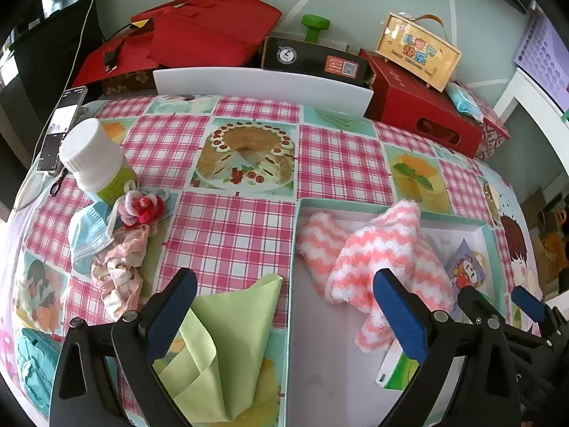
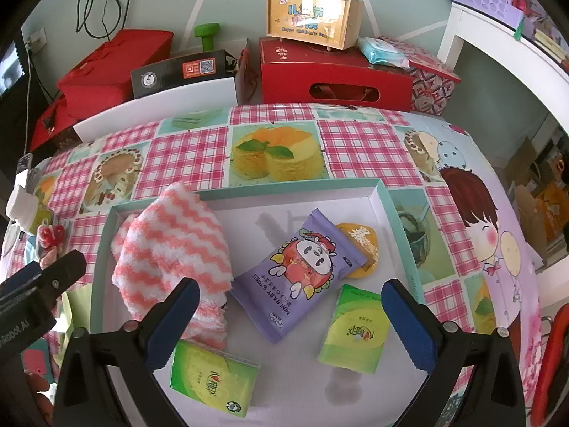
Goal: Organize soft objects
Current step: 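Open the left gripper to release the tissue pack into the tray, then withdraw both grippers from the tray toward the light green napkin, then grasp the light green napkin with the right gripper while the left gripper approaches the blue mask, then grasp the blue face mask with the left gripper while the right gripper lifts the napkin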
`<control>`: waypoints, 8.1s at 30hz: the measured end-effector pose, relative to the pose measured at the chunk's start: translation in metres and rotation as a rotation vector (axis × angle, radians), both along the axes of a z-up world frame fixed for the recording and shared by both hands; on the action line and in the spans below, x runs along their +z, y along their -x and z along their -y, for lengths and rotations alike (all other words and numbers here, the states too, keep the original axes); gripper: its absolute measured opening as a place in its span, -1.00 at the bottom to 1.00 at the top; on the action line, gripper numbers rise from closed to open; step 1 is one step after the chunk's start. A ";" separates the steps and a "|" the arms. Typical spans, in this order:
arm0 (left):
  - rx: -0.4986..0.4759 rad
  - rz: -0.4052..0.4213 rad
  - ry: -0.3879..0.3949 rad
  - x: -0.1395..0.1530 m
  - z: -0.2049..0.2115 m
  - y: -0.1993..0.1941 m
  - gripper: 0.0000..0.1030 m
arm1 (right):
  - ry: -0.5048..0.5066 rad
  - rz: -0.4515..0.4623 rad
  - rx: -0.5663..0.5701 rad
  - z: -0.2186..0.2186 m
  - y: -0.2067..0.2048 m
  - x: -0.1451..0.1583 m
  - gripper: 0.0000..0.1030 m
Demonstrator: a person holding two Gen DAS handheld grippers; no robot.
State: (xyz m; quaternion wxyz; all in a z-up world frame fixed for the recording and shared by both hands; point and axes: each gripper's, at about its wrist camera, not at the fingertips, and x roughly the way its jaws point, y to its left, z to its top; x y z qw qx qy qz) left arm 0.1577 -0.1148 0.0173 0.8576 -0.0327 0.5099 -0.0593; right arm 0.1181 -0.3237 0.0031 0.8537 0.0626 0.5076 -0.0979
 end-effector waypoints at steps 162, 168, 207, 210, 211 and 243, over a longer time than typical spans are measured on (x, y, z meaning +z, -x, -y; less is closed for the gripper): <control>0.367 -0.252 0.193 -0.034 -0.228 -0.003 0.92 | -0.024 -0.089 0.627 -0.233 -0.031 -0.055 0.35; 0.356 -0.262 0.208 -0.033 -0.231 -0.013 0.92 | -0.033 -0.075 0.623 -0.233 -0.029 -0.053 0.28; 0.104 -0.393 0.079 -0.075 -0.203 -0.096 -0.57 | -0.148 -0.038 0.578 -0.218 -0.035 -0.052 -0.63; 0.115 -0.367 0.098 -0.071 -0.206 -0.085 -0.67 | -0.162 -0.038 0.581 -0.215 -0.035 -0.051 -0.68; 0.119 -0.361 0.102 -0.069 -0.209 -0.079 -0.70 | -0.165 -0.038 0.580 -0.214 -0.035 -0.051 -0.70; 0.274 -0.059 0.245 0.009 -0.184 0.001 -0.77 | -0.278 0.042 0.551 -0.192 -0.022 -0.024 -0.77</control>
